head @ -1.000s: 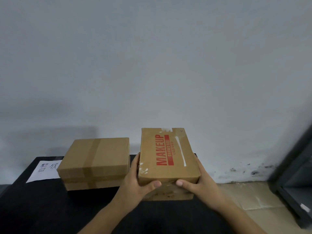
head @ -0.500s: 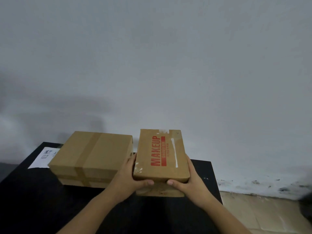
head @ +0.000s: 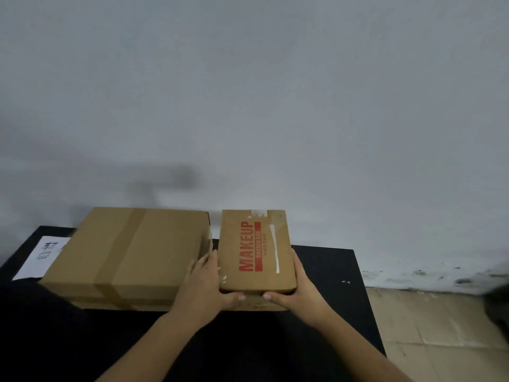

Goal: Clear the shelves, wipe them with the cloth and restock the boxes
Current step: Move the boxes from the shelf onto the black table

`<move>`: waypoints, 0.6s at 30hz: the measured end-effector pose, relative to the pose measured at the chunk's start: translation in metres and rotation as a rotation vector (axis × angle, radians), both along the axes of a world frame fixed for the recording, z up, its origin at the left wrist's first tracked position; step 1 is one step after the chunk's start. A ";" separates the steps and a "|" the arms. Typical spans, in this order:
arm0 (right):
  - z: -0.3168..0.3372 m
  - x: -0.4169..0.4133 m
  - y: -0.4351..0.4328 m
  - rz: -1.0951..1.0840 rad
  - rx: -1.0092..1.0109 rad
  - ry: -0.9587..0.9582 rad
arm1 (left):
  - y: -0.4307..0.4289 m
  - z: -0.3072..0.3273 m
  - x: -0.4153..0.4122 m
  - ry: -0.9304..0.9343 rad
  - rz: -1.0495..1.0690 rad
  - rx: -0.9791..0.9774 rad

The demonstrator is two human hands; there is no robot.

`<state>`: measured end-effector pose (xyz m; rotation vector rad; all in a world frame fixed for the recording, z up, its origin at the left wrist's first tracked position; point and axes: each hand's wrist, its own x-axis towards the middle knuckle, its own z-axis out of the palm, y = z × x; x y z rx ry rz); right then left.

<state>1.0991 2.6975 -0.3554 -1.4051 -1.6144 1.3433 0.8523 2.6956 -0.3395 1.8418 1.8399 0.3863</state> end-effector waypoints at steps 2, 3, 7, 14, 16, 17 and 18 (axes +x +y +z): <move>-0.012 -0.005 0.007 -0.007 -0.012 -0.010 | 0.010 -0.008 0.000 0.026 0.005 -0.041; -0.019 -0.008 0.012 -0.012 -0.022 -0.010 | 0.015 -0.012 0.000 0.024 0.014 -0.062; -0.039 -0.014 0.025 -0.013 -0.047 -0.020 | 0.029 -0.029 0.002 -0.020 0.032 -0.183; -0.070 -0.025 0.047 -0.029 -0.106 -0.028 | 0.046 -0.058 0.008 -0.086 0.145 -0.257; -0.080 -0.028 0.048 -0.033 -0.149 -0.037 | 0.047 -0.067 0.008 -0.101 0.161 -0.267; -0.085 -0.029 0.048 -0.035 -0.165 -0.046 | 0.047 -0.072 0.007 -0.106 0.169 -0.278; -0.089 -0.030 0.048 -0.035 -0.180 -0.054 | 0.047 -0.076 0.006 -0.111 0.177 -0.291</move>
